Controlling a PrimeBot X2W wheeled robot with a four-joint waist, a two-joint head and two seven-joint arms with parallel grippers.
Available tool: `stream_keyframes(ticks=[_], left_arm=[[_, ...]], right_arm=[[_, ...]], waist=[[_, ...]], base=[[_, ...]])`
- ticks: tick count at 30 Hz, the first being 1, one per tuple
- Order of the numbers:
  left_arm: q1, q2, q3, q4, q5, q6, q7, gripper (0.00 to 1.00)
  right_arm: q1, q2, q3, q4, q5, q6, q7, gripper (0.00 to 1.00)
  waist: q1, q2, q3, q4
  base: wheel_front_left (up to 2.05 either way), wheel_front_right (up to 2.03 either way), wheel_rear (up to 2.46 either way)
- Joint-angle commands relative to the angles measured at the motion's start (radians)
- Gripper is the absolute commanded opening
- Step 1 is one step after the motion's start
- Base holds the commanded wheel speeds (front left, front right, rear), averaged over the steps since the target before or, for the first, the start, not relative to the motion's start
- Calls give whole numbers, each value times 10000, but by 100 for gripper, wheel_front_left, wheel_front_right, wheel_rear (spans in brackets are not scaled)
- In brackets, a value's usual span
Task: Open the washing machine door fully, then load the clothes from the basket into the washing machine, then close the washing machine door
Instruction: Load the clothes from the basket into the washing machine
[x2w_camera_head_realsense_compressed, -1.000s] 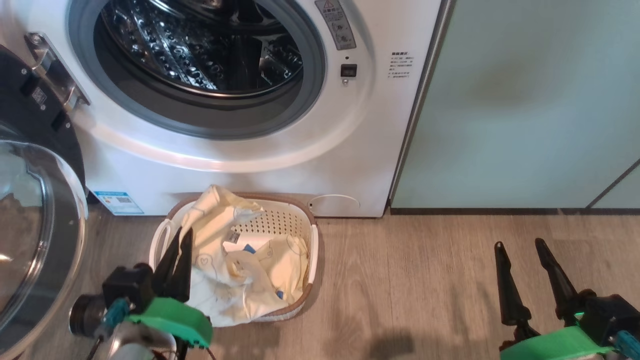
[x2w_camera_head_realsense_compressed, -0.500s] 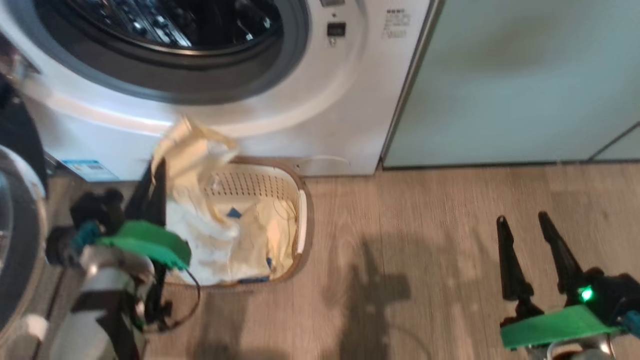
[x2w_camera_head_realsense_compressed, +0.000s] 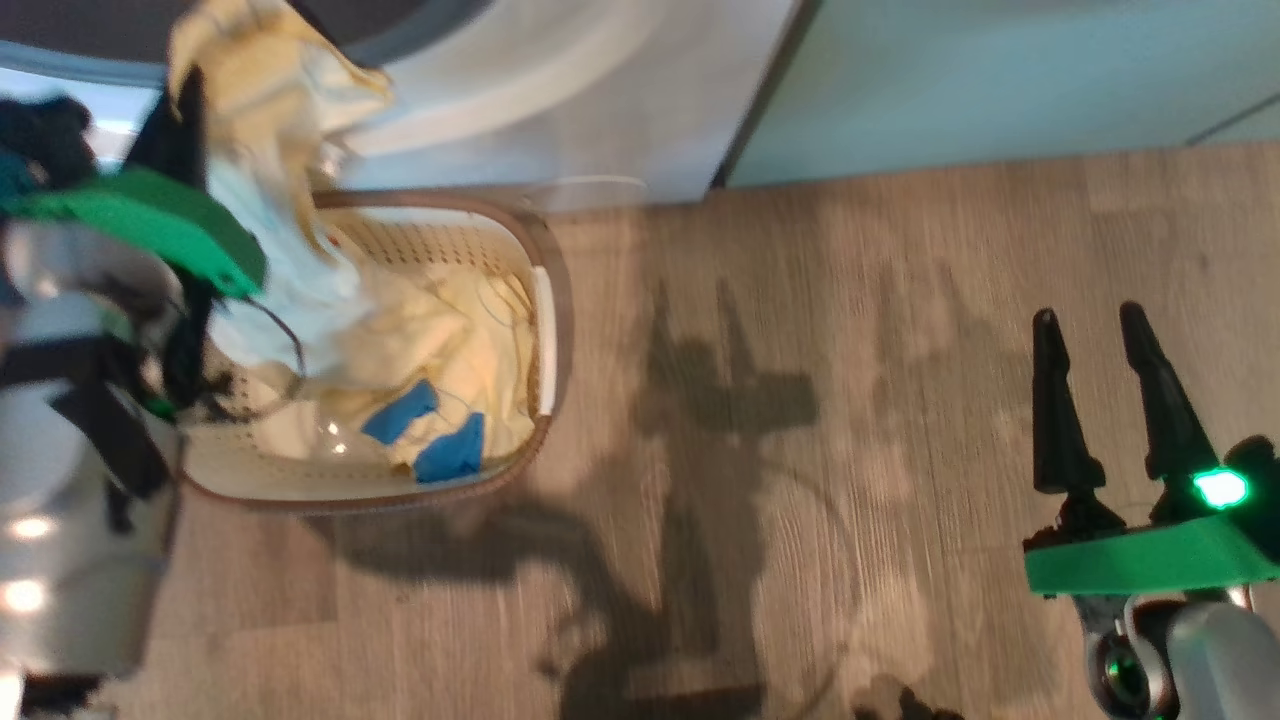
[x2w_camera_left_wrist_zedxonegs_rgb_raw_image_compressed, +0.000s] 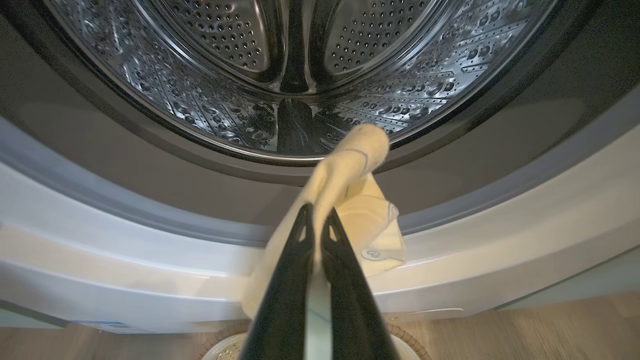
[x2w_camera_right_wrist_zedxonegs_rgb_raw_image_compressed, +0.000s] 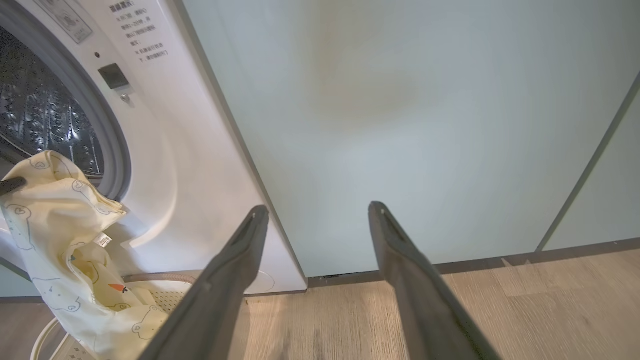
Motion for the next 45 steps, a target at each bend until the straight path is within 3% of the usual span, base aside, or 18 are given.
stream_keyframes(ticks=[1,15,27,36,41,45], left_arm=[[-458,623,411,-217,-99,-92,167,0],[-3462,2634,732,268,-566,-270,3463,0],[-5685,3858,643,894,-261,-81,4657,0],[-6990,4642,505,1006,588,185,3033,0],[-7916,4742,291,1087,1087,376,1499,0],[-8623,4715,122,1003,1433,439,-353,0]], right_arm=[[-104,-74,133,-325,93,-29,-67,100],[-533,-74,255,-415,868,-29,-67,100],[-707,-74,697,-428,1293,-29,-67,100],[-758,-74,998,-452,1562,-29,-67,100],[-792,-74,1091,-503,1652,-29,-67,100],[-847,-74,1107,-558,1727,-29,-67,100]], waist=[[-4,0,538,-377],[-4,0,1641,-1186],[-4,0,2285,-2043],[-4,0,2687,-2710],[-4,0,2839,-2906],[-4,0,2982,-2961]], base=[[0,0,0],[0,0,0],[0,0,0],[0,0,0],[0,0,0],[0,0,0]])
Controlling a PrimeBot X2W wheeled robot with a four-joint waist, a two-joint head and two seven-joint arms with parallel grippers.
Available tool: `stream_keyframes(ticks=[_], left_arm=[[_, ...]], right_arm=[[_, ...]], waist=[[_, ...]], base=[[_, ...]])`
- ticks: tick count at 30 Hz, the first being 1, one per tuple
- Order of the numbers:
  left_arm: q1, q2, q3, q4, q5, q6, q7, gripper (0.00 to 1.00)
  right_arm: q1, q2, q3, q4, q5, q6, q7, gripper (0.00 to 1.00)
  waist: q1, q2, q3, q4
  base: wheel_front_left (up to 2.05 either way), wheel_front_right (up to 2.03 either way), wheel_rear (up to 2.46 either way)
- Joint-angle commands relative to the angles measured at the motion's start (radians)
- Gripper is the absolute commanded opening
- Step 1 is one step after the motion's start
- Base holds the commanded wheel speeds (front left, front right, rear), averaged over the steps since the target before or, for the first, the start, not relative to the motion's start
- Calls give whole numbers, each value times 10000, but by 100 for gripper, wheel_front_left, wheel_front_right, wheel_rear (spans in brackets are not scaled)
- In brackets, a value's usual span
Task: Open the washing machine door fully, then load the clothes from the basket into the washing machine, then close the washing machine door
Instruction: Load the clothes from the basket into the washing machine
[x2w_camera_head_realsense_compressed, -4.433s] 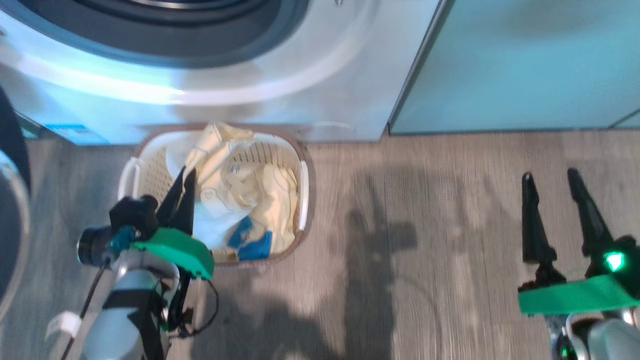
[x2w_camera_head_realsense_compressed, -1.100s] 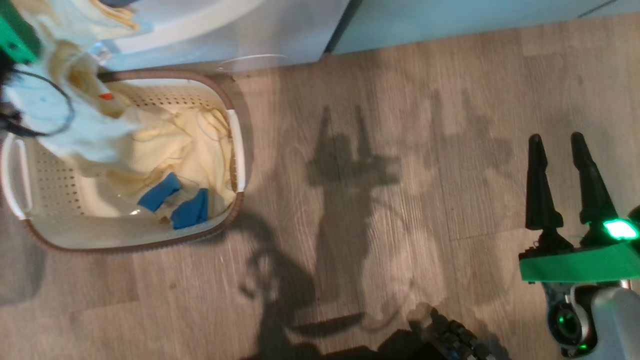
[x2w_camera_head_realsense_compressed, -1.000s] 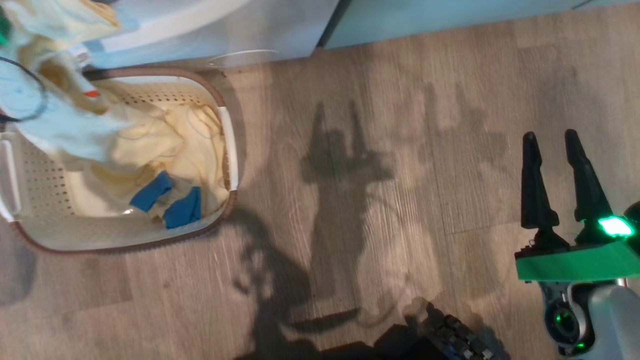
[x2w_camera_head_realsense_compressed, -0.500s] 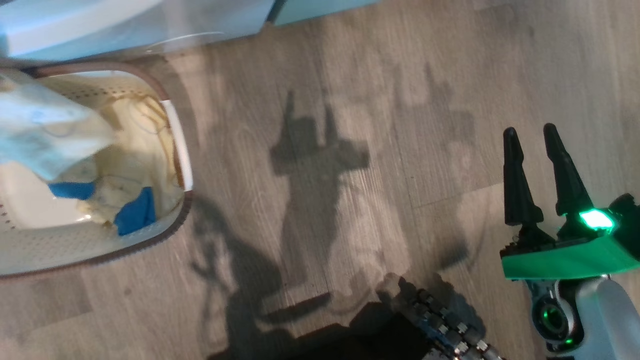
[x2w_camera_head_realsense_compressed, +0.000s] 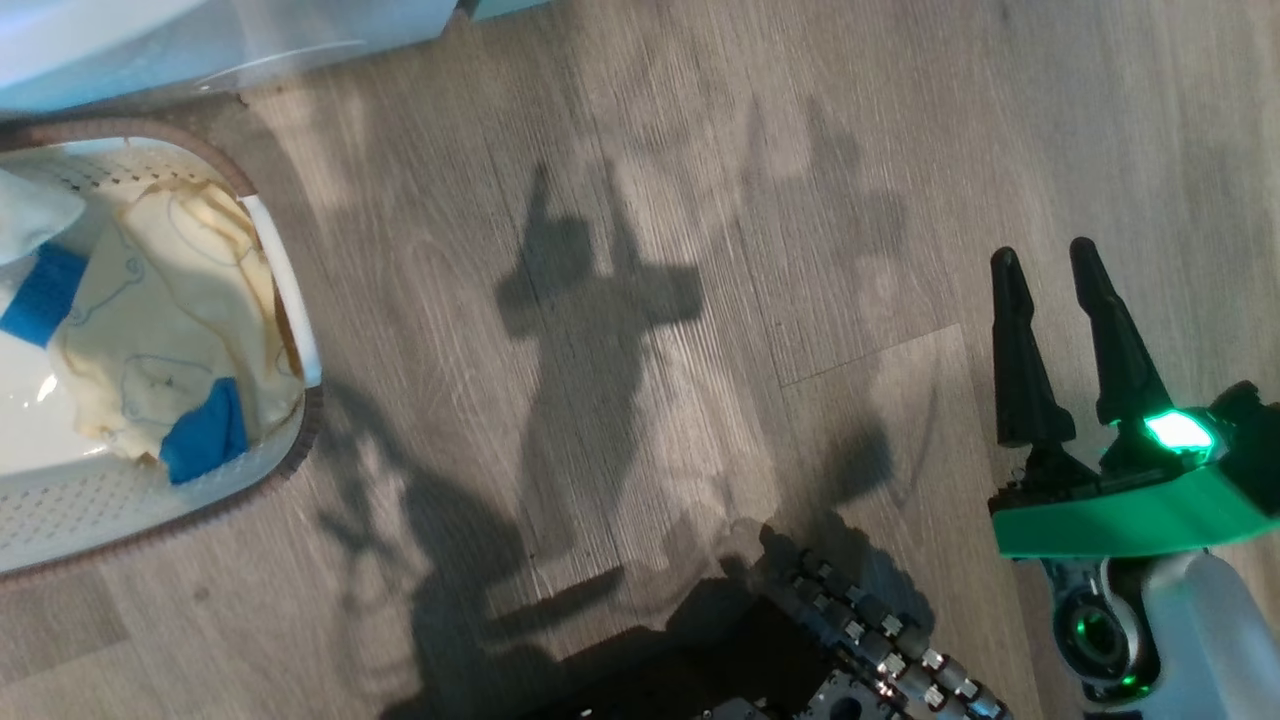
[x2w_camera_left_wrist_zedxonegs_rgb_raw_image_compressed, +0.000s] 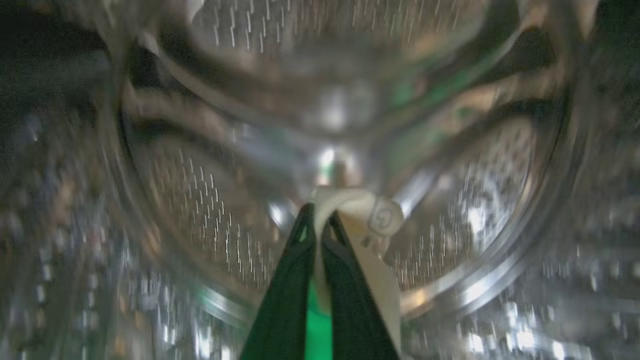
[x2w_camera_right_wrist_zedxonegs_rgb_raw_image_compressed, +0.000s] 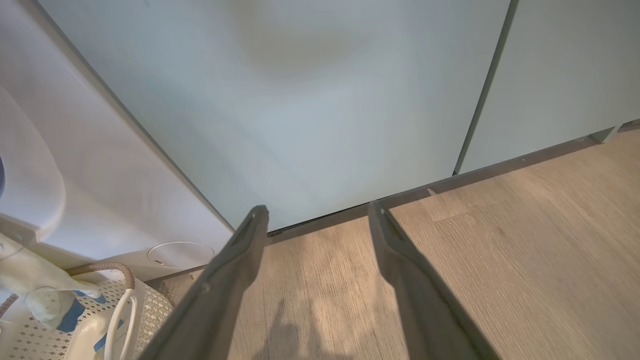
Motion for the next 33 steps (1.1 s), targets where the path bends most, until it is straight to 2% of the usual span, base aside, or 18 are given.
stream_keyframes(ticks=[1,3,8,14,20,28,30,31,33], left_arm=[[-376,566,81,-375,112,69,-394,0],[-293,467,-40,93,93,-1,-427,0],[239,270,-124,1137,-267,-223,419,0],[380,276,-458,1352,-139,-332,583,0],[895,238,-436,1613,-305,-172,1075,0],[1671,200,-188,1909,-939,-223,2271,0],[1806,213,-169,1954,-1041,-289,2378,55],[1856,209,-143,1968,-1092,-299,2363,100],[1972,179,-81,2022,-1226,-374,2254,100]], right_arm=[[24,-93,98,-294,93,-29,-67,100],[4,-93,59,-298,123,-29,-67,100],[-47,-93,109,-309,143,-29,-67,100],[-165,-93,66,-321,124,-29,-67,100],[-155,-93,-4,-343,256,-29,-67,100],[-226,-93,-47,-289,296,-29,-67,100],[-262,-93,-47,-283,296,-29,-67,100],[-268,-93,-60,-283,305,-29,-67,100],[-268,-93,-94,-257,293,-29,-67,100]], waist=[[-1,0,56,10],[-1,0,74,71],[-1,0,57,216],[-1,0,86,305],[-1,0,10,376],[-1,0,-155,449],[-1,0,-236,428],[-1,0,-279,424],[-1,0,-388,411]], base=[[0,0,0],[0,0,0],[0,0,0],[0,0,0],[0,0,0],[0,0,0],[0,0,0],[0,0,0],[0,0,0]])
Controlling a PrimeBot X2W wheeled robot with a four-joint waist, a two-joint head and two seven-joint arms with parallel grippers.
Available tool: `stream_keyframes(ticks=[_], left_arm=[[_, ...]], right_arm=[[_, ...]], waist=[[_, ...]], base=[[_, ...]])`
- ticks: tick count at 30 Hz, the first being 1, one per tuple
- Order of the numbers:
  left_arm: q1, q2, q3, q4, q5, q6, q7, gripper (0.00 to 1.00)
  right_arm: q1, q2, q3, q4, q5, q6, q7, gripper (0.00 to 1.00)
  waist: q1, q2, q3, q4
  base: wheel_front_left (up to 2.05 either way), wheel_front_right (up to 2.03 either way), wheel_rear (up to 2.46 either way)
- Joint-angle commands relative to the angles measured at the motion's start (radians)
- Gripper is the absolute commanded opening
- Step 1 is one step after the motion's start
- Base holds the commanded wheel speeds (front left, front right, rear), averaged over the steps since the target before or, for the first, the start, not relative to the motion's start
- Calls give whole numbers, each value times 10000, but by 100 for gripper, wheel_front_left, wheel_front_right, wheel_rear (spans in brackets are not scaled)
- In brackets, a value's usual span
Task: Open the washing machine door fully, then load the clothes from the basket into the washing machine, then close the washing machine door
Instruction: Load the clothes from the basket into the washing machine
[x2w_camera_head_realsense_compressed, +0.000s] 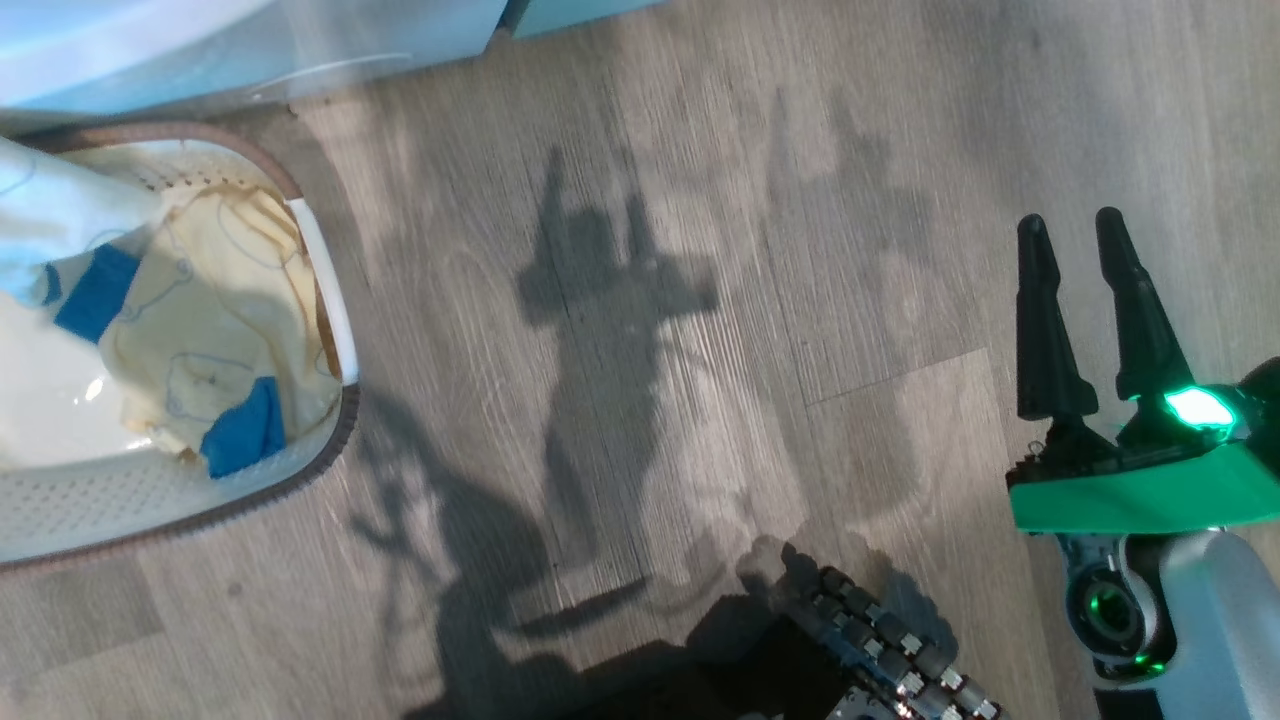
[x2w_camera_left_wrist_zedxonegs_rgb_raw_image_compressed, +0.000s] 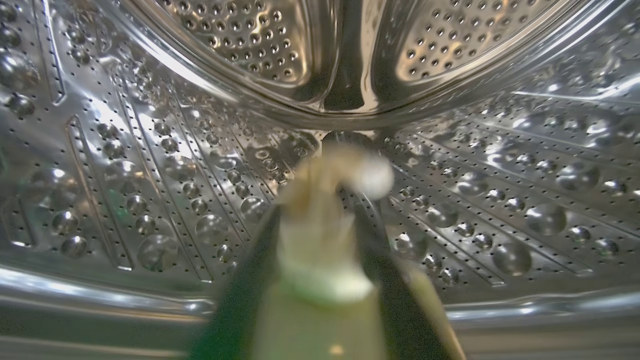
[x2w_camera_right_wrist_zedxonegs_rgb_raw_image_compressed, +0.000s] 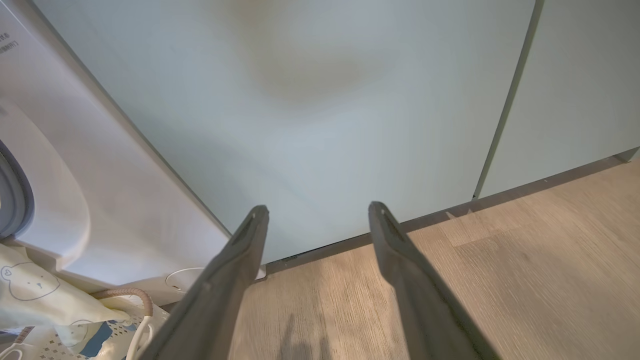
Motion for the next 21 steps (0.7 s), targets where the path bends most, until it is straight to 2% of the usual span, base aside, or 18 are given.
stream_keyframes(ticks=[1,7,12,21], left_arm=[[214,487,204,-236,-33,-12,-159,100],[863,89,264,-58,-216,-11,-1207,100],[1888,-519,421,-215,-509,54,-2303,100],[4941,-1482,616,-2327,-780,489,-3620,100]], right_arm=[[79,-95,66,-216,46,-29,-67,100],[182,-95,-167,-161,-105,-29,-67,100],[334,-95,-422,-135,-381,-29,-67,100],[666,-95,-586,-46,-1124,-29,-67,100]], waist=[[0,0,-112,-9],[0,0,-695,168],[0,0,-1335,541],[0,0,-2526,1268]], base=[[0,0,0],[0,0,0],[0,0,0],[0,0,0]])
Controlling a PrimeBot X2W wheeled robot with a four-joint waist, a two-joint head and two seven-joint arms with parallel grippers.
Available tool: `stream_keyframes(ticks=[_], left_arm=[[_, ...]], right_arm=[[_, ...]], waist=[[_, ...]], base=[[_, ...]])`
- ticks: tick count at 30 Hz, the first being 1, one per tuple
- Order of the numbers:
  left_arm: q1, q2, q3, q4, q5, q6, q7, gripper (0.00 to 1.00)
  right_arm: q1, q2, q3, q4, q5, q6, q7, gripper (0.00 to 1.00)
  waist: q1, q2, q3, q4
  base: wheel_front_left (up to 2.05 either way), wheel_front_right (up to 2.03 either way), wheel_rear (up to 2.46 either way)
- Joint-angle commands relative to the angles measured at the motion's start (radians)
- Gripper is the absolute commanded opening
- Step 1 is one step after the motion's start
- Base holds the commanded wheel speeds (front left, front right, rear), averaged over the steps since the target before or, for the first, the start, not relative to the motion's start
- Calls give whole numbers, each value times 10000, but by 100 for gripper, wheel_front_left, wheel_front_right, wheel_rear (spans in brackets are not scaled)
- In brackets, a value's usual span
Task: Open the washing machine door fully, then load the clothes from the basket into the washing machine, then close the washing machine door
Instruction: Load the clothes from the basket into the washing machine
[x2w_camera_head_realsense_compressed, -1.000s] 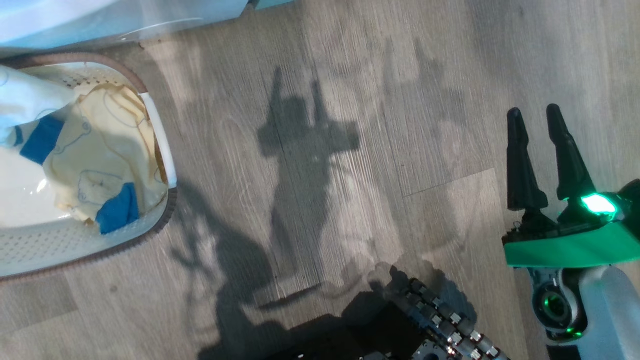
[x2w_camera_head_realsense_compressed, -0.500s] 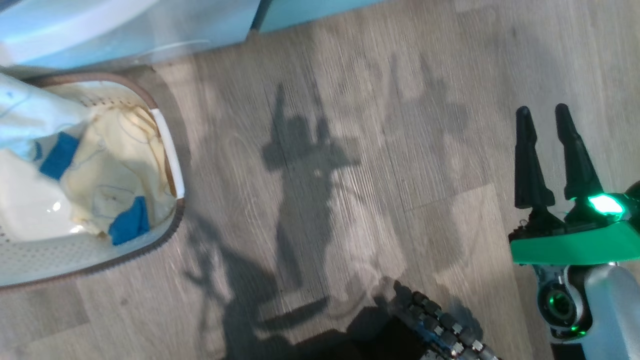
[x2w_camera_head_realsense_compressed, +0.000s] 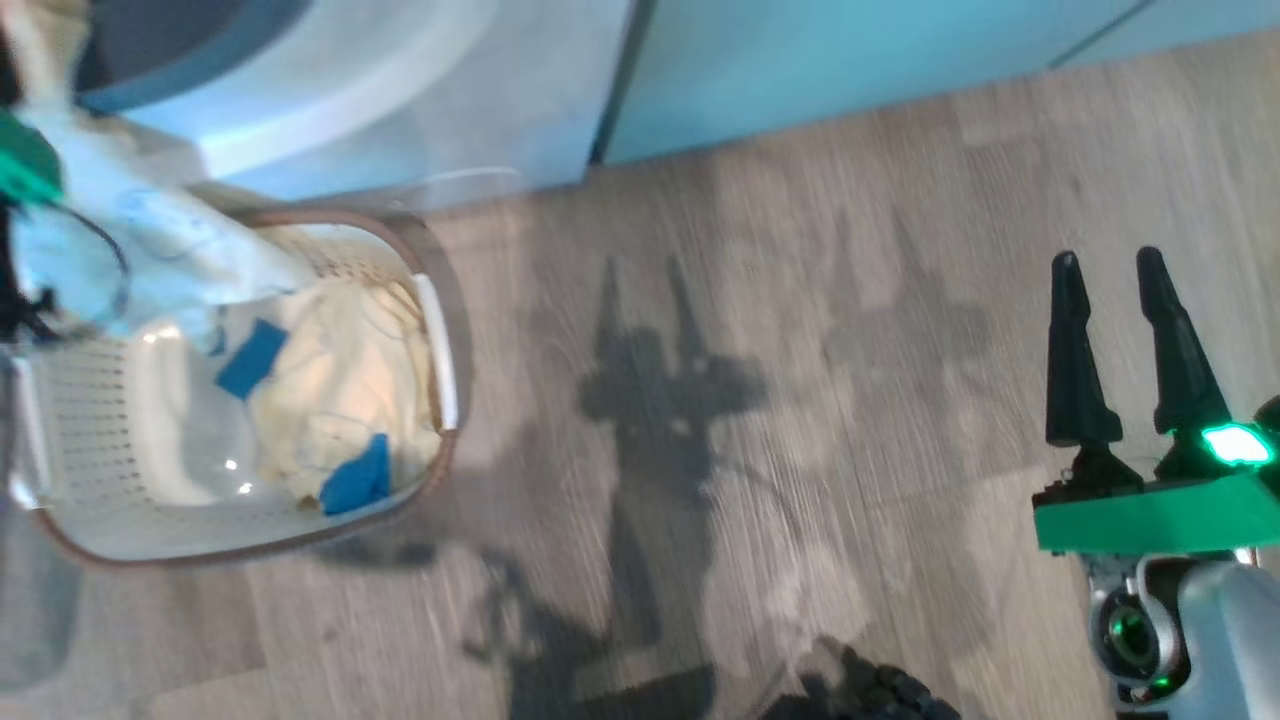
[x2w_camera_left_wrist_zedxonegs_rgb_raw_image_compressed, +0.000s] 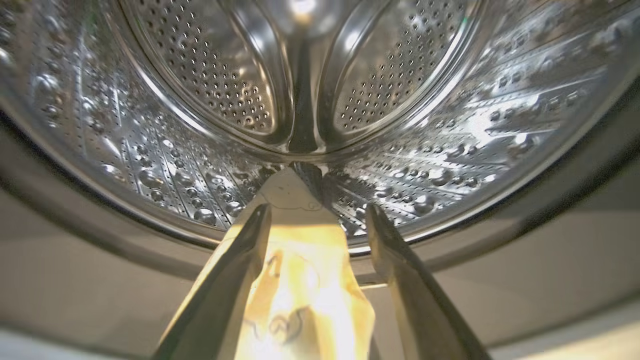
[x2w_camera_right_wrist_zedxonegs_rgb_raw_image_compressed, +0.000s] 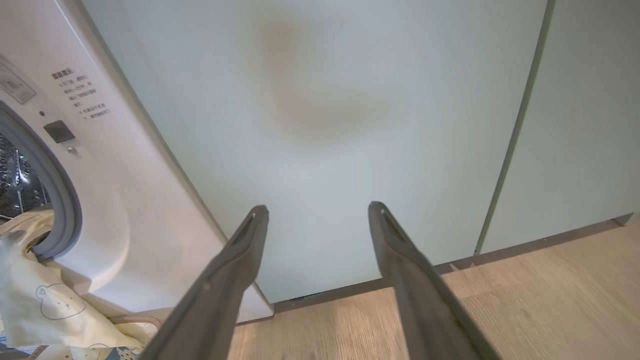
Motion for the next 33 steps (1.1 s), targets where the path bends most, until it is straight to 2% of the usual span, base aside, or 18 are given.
stream_keyframes(ticks=[1,10,12,13,16,26,33], left_arm=[[450,334,370,-754,-95,148,-174,100],[4758,-981,258,-5121,388,1735,-431,100],[5521,-1286,92,-5854,545,2065,-361,100],[5521,-1286,92,-5854,545,2065,-361,100],[6408,-1745,-142,-6635,633,2422,-321,100],[7951,-2532,-748,-7192,575,2682,-435,100],[8384,-2730,-907,-7146,484,2721,-490,100]], right_arm=[[188,-93,121,-251,-150,-29,-67,100],[523,-93,328,-67,-778,-29,-67,100],[610,-93,378,7,-897,-29,-67,100],[610,-93,378,7,-897,-29,-67,100],[788,-93,448,139,-1077,-29,-67,100],[1311,-93,579,578,-1479,-29,-67,100],[1446,-93,613,756,-1518,-29,-67,100]], waist=[[1,-1,-474,366],[1,-1,-1533,1015],[1,-1,-1762,1182],[1,-1,-1762,1182],[1,-1,-2108,1458],[1,-1,-2993,2205],[1,-1,-3226,2448]], base=[[0,0,0],[0,0,0],[0,0,0],[0,0,0],[0,0,0],[0,0,0],[0,0,0]])
